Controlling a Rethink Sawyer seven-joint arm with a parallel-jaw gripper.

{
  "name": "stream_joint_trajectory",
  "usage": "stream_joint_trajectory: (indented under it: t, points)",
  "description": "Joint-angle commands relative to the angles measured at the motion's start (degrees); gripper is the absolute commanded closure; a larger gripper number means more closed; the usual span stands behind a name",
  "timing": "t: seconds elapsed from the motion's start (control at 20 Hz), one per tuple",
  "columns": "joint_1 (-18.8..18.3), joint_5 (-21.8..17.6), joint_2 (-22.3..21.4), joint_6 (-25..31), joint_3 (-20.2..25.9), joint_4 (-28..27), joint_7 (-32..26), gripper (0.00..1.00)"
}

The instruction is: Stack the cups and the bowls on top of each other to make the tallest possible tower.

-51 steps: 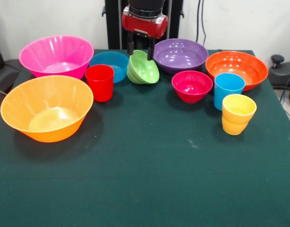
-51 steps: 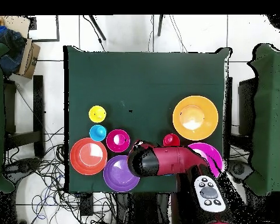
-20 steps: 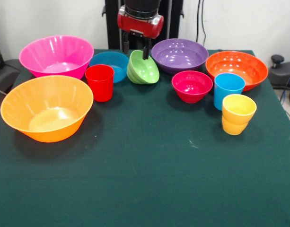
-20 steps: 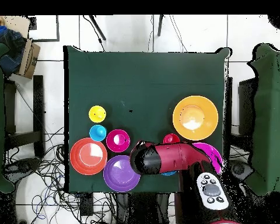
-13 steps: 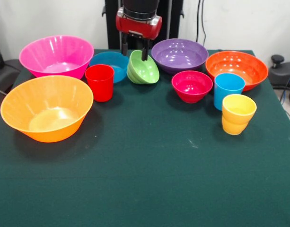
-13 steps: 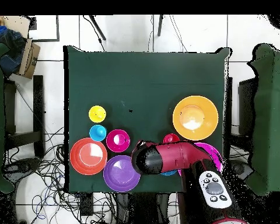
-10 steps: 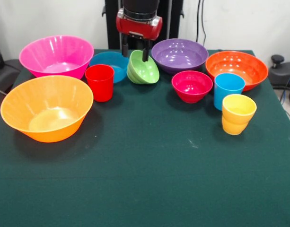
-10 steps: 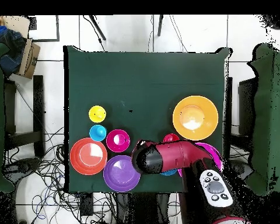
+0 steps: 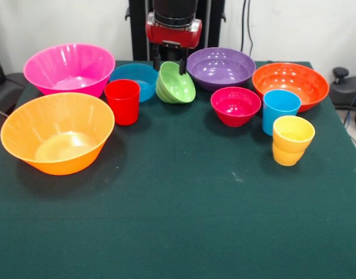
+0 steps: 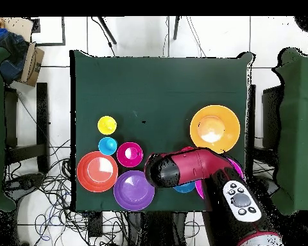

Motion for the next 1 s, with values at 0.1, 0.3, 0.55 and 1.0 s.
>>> stream_joint_trajectory:
  t: [0.1,0.3,0.55,1.0]
  points:
    - [-2.20,-5.87,2.14,6.85,9.35,-1.67,-21.24,0.00]
    - [-2.41,-6.83,2.67,8.15,10.58,-2.52,-22.81,0.00]
    - [-2.78,-5.82,2.99,9.06,11.06,-2.83,-21.90,0.00]
    - [-3.32,-6.01,2.99,9.59,11.94,-2.71,-21.82,0.00]
